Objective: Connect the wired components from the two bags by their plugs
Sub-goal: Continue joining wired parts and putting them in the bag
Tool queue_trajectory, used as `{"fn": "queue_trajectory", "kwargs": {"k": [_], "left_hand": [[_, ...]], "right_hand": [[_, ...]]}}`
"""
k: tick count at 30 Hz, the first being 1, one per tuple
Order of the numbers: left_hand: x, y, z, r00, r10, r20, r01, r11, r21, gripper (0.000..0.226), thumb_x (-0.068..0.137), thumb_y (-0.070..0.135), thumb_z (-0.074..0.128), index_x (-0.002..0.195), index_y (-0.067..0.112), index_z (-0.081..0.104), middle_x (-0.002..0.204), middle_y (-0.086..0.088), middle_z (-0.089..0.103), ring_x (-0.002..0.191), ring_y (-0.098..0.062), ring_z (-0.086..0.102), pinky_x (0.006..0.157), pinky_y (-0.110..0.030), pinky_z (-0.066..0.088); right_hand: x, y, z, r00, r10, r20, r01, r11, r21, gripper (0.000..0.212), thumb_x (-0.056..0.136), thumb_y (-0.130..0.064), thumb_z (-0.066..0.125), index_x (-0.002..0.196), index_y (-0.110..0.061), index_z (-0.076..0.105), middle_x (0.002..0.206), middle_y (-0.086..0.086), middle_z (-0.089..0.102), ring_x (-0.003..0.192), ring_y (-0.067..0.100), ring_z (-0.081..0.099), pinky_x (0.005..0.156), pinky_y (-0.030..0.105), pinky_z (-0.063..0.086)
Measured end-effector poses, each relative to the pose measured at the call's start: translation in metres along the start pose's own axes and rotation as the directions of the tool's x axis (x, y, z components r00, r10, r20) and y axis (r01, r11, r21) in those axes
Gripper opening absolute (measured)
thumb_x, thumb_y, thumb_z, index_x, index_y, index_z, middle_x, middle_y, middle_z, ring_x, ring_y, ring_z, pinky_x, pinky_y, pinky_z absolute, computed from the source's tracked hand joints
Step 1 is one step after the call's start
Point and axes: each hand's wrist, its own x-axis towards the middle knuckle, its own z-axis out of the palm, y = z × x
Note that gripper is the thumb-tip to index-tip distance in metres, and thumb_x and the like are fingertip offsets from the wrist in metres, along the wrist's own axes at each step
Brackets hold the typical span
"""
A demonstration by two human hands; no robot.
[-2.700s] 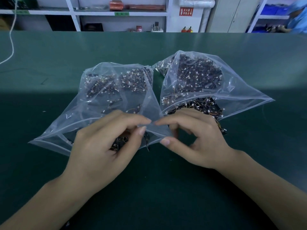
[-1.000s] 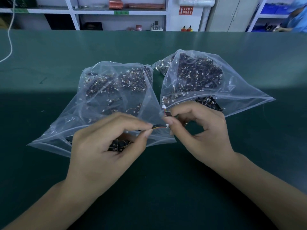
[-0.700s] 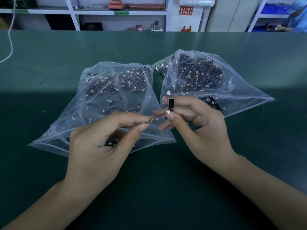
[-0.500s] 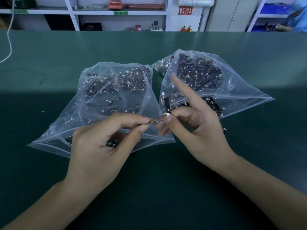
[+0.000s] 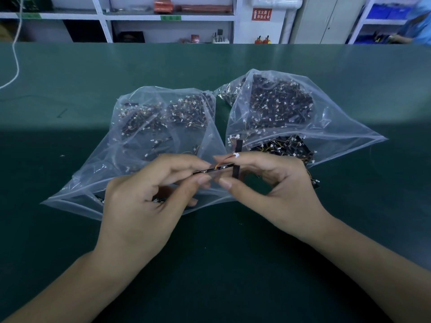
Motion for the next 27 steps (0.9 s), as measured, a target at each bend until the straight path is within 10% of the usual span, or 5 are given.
{"fn": "queue_trajectory", "kwargs": {"k": [6, 27], "left_hand": [[-0.004, 0.012, 0.003, 0.973, 0.212, -0.095, -0.203, 0.974, 0.098, 0.01, 0.099, 0.028, 0.075, 0.108, 0.028, 0.077, 0.098, 0.015, 0.079, 0.085, -0.01, 0.079, 0.066, -0.022, 0.064], [-0.003, 0.014, 0.003, 0.981, 0.184, -0.066, -0.17, 0.969, 0.178, 0.009, 0.095, 0.02, 0.077, 0.102, 0.023, 0.081, 0.089, 0.013, 0.076, 0.076, -0.014, 0.076, 0.054, -0.035, 0.062]], "right_hand": [[0.001, -0.001, 0.0, 0.995, -0.017, -0.096, 0.012, 0.998, -0.055, 0.016, 0.09, -0.009, 0.081, 0.106, -0.011, 0.081, 0.098, -0.001, 0.082, 0.081, 0.029, 0.076, 0.074, 0.051, 0.059], [0.002, 0.003, -0.002, 0.991, -0.125, -0.052, 0.111, 0.969, -0.221, 0.011, 0.091, -0.006, 0.082, 0.101, -0.009, 0.082, 0.097, -0.002, 0.082, 0.085, 0.017, 0.079, 0.075, 0.04, 0.062]]}}
